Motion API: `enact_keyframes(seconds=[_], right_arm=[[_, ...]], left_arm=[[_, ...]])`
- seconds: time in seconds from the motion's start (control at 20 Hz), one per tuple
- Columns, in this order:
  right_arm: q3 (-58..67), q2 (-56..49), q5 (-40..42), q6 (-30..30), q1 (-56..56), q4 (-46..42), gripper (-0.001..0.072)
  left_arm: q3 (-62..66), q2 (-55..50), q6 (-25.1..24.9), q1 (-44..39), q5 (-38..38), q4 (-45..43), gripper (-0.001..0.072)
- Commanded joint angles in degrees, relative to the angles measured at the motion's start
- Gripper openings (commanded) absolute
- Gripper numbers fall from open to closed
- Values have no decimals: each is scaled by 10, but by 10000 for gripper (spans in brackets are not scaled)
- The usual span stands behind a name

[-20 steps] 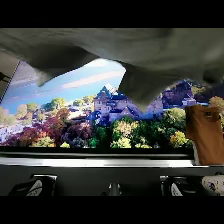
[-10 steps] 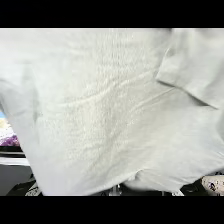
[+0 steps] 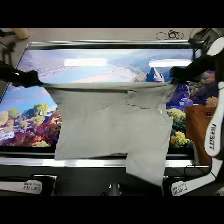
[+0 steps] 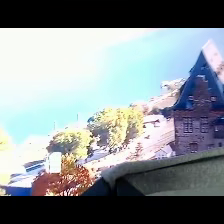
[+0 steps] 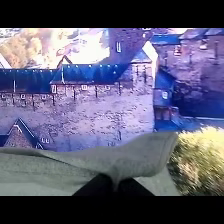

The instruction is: Fold the shirts.

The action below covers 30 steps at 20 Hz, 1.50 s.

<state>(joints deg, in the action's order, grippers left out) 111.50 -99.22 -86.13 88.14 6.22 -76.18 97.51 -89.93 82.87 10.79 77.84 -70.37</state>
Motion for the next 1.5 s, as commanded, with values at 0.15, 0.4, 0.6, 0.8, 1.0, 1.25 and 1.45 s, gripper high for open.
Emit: enact_keyframes(seconds=[0.15, 0.4, 0.6, 0.8, 1.0, 1.25, 1.45], right_arm=[[-4, -127, 180, 40, -1, 115, 27], [-1, -105, -18, 1, 4, 30, 28], [-78, -105, -104, 45, 2, -28, 27], [-135, -105, -42, 75, -15, -8, 53], [-135, -44, -82, 64, 3, -21, 407], [-269, 72, -82, 60, 49, -25, 429], [-418, 151, -9, 39, 42, -14, 429]], left_arm=[[0, -130, 43, -22, -215, 26, 26], [8, -122, -34, -11, -67, 15, 26], [-89, -122, 2, -24, 52, -34, 26], [-150, -122, 3, -36, 54, -15, 61], [-125, -82, -2, -10, 93, 2, 480], [-280, 46, 2, 50, 79, 3, 480], [-496, 141, -19, 51, -10, 3, 479]])
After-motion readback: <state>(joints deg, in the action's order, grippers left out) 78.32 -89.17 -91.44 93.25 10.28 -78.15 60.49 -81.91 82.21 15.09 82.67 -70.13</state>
